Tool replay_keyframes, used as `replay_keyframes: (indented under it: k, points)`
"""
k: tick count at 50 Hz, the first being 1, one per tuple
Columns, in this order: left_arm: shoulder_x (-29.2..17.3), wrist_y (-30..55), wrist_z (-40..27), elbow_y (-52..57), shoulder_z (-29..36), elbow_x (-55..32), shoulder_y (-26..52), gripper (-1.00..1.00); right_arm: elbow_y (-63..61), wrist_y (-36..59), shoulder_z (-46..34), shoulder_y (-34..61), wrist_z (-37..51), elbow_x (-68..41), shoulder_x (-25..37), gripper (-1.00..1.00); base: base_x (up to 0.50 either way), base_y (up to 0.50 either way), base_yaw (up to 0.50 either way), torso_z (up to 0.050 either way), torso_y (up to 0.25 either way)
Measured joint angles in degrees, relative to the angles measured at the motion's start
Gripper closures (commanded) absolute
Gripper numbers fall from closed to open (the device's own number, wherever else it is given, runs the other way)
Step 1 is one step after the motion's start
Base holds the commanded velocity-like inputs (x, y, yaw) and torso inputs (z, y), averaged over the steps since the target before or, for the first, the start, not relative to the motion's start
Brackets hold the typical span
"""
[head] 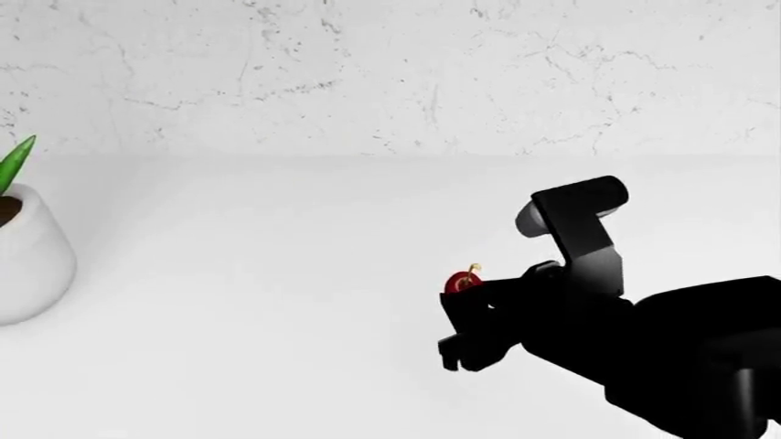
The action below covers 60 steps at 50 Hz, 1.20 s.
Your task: Pick the cherry, mango from the counter and place them in the cabinet. Then close the cabinet.
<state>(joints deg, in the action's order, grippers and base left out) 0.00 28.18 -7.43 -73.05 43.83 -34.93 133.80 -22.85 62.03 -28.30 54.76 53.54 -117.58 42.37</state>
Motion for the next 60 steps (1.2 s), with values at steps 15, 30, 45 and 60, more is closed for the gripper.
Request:
replay_keyframes:
  k: [15,30,45,60]
  points:
    - [-0.01,-1.78,-0.57,-0.44,3.41,-2.71,0.04,-1.0,2.12,-0.34,-0.99,0.3,-0.09,0.65,-0.68,1.0,0.0,0.0,0.0,0.0,0.0]
    - [0.0,-2.29,-1.08,-0.52,3.94,-3.3,-0.02,-1.0,2.81,-0.44,-1.43,0.38,-0.93,1.62,-1.08,1.0,0.0,0.0,0.0,0.0,0.0]
    - [-0.02,-0.96,1.47,0.36,-5.86,5.51,0.58,-1.0,1.48,0.03,-1.9,1.79,-0.38,2.2,-0.76,1.0,0.0,0.0,0.0,0.0,0.0]
    - [-0.01,7.52,7.78,9.44,-25.56,24.67,1.08,-1.0,-2.35,-0.87,-2.05,4.47,3.61,-1.03,0.32,1.0,0.0,0.0,0.0,0.0,0.0]
